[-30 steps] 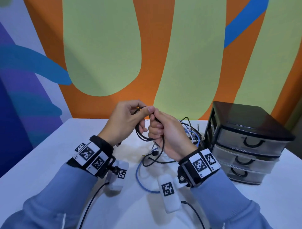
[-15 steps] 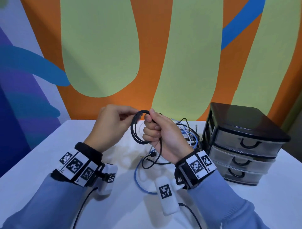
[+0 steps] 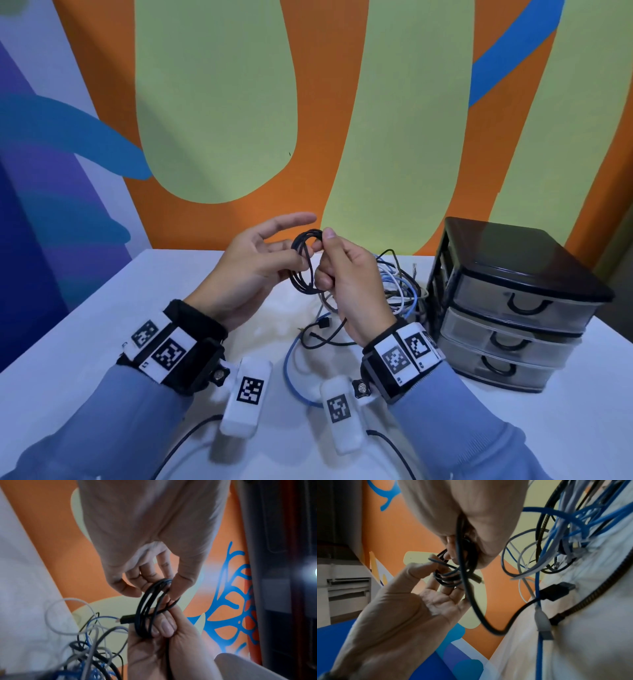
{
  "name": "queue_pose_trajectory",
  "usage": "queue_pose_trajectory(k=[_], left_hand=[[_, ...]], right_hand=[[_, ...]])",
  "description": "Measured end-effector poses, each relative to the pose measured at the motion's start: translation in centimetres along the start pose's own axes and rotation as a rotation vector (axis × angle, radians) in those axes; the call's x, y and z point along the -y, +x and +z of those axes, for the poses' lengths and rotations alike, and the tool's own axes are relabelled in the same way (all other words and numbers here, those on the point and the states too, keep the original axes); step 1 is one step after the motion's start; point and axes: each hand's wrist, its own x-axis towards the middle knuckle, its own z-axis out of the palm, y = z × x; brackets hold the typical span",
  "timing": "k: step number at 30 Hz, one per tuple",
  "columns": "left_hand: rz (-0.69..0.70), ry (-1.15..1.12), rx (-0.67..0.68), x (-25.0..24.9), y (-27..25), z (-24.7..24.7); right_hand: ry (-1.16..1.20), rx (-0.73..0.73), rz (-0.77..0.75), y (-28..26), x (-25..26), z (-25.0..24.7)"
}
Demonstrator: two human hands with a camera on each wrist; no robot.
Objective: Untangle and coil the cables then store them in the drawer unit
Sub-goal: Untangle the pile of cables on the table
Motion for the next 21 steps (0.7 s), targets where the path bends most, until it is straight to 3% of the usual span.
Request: queue_pose_trajectory(k=[3, 6, 8, 12, 16, 21], left_hand=[[0.042, 0.074, 0.000, 0.2, -0.3, 0.2], [0.213, 0.492, -0.037, 0.5, -0.3, 0.3], [0.300, 0.656, -0.059, 0.7, -0.2, 0.3], [0.328, 0.592, -0.274, 0.3, 0.4, -0.3], [0.220, 0.381, -0.318, -0.5, 0.2, -0.6], [0.281, 0.463, -0.318, -1.4, 0.0, -1.5]], right_hand=[[-0.053, 0.014, 0.001, 0.1, -0.1, -0.4], [-0.130, 0.019, -0.014, 0.5, -0.6, -1.0], [-0.128, 0.011, -0.024, 0.7, -0.7, -1.2], [-0.147, 0.029, -0.044, 0.5, -0.5, -1.0], [0.002, -0.014, 0.031, 0.5, -0.6, -0.9], [0.267, -0.024, 0.061, 0.6, 0.5, -0.9]])
